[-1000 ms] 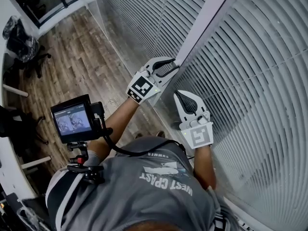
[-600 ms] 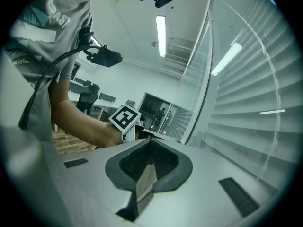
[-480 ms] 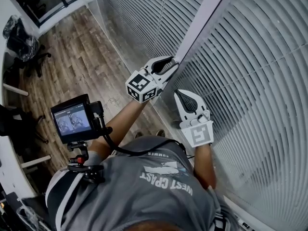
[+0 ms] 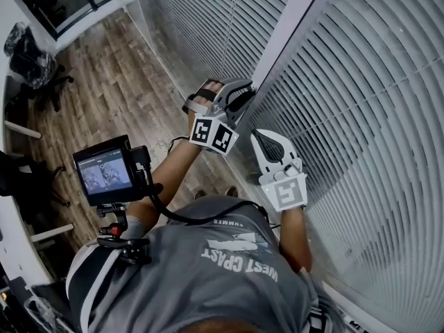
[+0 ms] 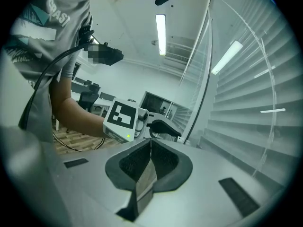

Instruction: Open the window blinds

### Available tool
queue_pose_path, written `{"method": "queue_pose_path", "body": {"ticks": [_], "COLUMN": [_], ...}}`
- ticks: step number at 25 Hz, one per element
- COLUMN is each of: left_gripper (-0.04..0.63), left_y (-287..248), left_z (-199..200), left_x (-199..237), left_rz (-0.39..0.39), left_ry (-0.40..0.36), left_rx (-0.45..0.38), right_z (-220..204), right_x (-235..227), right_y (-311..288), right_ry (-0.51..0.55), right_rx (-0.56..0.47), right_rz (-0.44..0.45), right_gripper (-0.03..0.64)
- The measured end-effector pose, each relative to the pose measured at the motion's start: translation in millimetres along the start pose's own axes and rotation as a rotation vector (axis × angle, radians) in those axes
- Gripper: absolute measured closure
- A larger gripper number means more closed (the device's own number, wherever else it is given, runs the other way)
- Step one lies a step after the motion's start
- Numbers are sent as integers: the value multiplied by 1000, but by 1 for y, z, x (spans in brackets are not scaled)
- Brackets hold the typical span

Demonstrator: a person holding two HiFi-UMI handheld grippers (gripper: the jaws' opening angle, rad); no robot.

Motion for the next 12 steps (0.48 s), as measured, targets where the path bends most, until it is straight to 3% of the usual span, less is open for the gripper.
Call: {"method": "queue_pose_path", "body": {"ticks": [2, 4, 5, 6, 9, 12], "left_gripper": [468, 469, 469, 469, 469, 469], "left_y": [1, 1, 1, 2, 3, 3], "left_z": [-1, -4, -7, -10, -21, -27], "left_x": [0, 2, 3, 4, 7, 7], "left_rz": [-7, -20, -36, -57, -106, -122], "left_ry": [22, 105, 209, 360, 865, 1194], "left_rx": [3, -10, -34, -74, -230, -327], "right_z": [0, 1, 1, 1, -2, -2], "right_x": [1, 2, 2, 3, 6, 6], "right_y": [0, -1, -1, -2, -3, -3], "right_ry": [-4, -4, -1, 3, -1, -1], "right_rx": [-1, 0, 0, 2, 5, 9], "right_rz": [0, 2, 4, 6, 13, 16], "right_gripper": [613, 612, 612, 613, 614, 614]}}
Point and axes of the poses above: the fingertips, and each gripper's own axes: y backward along the fingers, x to its left, z out of its top, the point moved 4 cm from there along y, backward along the fingers, and after that the axes turned 7 degrees about -y, right-handed, at the moved point
